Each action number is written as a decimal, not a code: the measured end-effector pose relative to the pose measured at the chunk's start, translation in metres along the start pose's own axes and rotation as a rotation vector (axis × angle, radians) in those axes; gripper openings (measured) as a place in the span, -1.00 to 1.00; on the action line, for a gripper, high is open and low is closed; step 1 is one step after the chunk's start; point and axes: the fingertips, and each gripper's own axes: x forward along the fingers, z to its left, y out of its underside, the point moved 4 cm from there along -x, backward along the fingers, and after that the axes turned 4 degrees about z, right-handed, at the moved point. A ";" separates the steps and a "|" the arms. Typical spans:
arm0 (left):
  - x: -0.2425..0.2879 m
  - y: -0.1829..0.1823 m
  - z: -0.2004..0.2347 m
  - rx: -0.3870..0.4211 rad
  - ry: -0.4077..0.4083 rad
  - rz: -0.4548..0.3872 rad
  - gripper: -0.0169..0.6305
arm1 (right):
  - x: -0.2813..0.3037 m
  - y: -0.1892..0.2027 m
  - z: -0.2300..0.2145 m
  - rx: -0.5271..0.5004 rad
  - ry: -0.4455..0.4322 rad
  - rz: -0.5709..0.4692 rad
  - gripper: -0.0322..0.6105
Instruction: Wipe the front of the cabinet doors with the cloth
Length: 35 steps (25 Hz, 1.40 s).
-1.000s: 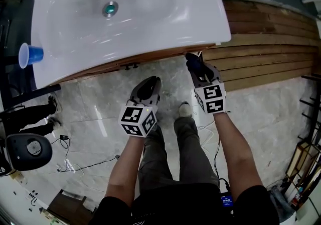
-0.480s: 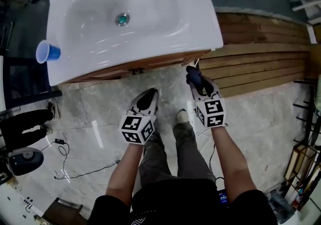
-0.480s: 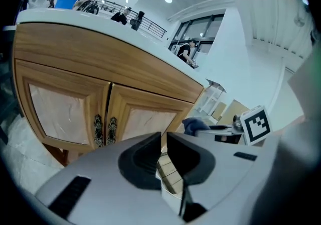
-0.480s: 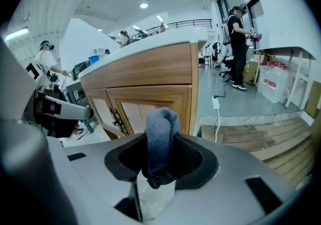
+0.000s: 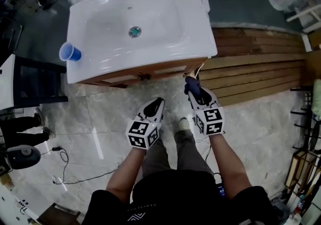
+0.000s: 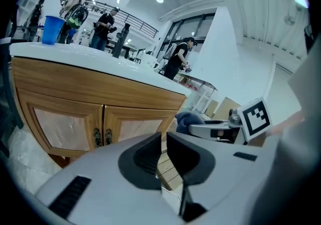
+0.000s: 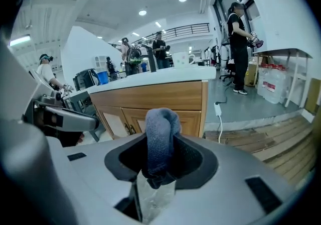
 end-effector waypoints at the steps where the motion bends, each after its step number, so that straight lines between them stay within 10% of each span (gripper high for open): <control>1: -0.004 -0.001 -0.003 0.003 0.003 0.003 -0.83 | -0.004 -0.003 0.002 0.008 0.001 -0.005 -0.42; 35: -0.123 -0.038 -0.017 -0.016 -0.063 -0.134 -0.83 | -0.104 -0.060 0.094 0.026 -0.137 -0.144 -0.42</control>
